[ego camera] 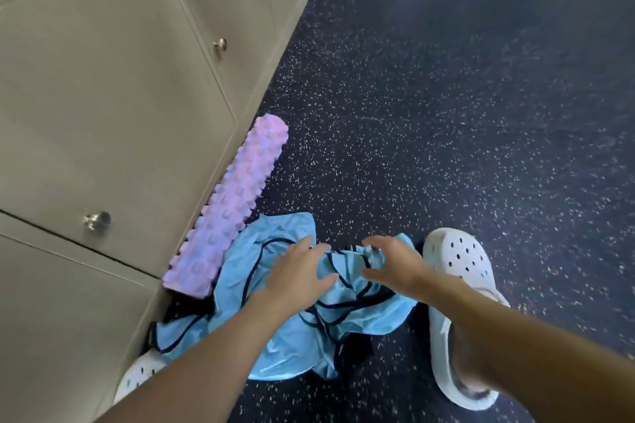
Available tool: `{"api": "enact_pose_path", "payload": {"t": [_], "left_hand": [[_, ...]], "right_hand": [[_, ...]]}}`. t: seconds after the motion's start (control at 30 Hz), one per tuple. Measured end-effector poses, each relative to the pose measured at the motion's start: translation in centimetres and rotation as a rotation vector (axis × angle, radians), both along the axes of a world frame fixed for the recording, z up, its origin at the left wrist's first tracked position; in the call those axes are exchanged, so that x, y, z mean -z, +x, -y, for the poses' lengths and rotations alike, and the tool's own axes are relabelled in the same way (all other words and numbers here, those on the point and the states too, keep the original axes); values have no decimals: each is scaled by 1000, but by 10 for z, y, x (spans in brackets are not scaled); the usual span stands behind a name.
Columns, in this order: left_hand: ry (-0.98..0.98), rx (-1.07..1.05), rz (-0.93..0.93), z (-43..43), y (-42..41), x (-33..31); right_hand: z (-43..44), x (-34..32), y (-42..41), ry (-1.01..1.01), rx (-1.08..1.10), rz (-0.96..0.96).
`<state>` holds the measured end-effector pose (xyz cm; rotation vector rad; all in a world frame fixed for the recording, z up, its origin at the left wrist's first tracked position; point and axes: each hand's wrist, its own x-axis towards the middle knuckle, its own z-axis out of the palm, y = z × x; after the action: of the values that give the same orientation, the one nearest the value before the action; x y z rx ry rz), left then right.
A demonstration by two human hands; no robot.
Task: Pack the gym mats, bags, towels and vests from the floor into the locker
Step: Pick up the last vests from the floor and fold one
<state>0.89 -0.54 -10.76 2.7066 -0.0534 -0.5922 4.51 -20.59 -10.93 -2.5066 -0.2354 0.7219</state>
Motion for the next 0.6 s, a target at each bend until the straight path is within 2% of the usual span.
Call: {"api": "enact_pose_path", "payload": {"t": [0.13,0.3,0.43,0.6], "left_hand": [[-128,-7,-57,7,7,23],[-236,-98,-4,5,13,24],[-306,-161,98,-5,22,-1],[-389,-153,321,-14,38,-78]], "right_hand": [[7,26,4,0,23,-10],[-2,27,14,21,29,-7],[-7,-4,23,172,114,45],[-16,-78,39,363,180,126]]}}
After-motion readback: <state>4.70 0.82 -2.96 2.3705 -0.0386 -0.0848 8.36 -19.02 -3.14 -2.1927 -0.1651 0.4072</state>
